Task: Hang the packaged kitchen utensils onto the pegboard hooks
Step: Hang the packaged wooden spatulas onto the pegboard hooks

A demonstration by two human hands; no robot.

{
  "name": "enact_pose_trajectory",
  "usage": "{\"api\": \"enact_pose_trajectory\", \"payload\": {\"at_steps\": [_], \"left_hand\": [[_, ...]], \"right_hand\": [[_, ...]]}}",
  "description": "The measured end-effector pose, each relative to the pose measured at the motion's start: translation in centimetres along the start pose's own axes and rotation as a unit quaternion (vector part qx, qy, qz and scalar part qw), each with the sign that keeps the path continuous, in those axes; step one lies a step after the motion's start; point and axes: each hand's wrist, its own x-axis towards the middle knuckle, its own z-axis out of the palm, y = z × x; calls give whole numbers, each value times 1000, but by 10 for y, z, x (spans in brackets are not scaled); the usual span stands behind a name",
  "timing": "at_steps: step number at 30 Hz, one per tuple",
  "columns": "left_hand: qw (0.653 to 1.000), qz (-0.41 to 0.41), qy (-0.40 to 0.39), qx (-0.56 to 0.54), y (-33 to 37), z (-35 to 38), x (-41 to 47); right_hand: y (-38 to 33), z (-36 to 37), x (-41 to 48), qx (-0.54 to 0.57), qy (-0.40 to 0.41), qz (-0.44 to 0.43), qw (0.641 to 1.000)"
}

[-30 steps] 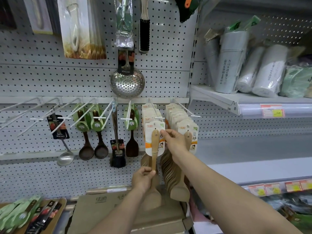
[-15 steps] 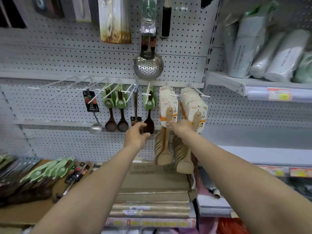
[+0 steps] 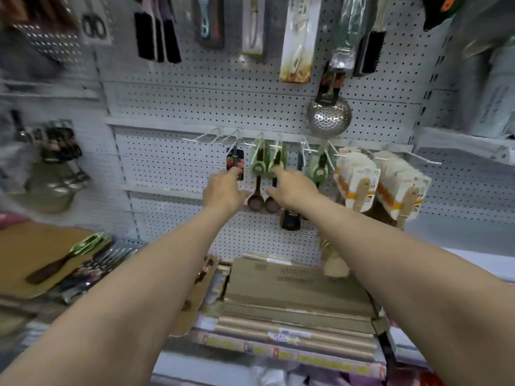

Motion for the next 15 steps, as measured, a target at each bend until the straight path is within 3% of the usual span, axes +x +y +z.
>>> {"api": "enact_pose_trajectory", "payload": {"at_steps": [15], "left_hand": [[991,-95,-3,94,-292,-156,-14]], "right_hand": [[-304,89,47,53,-33,-71,996]]}}
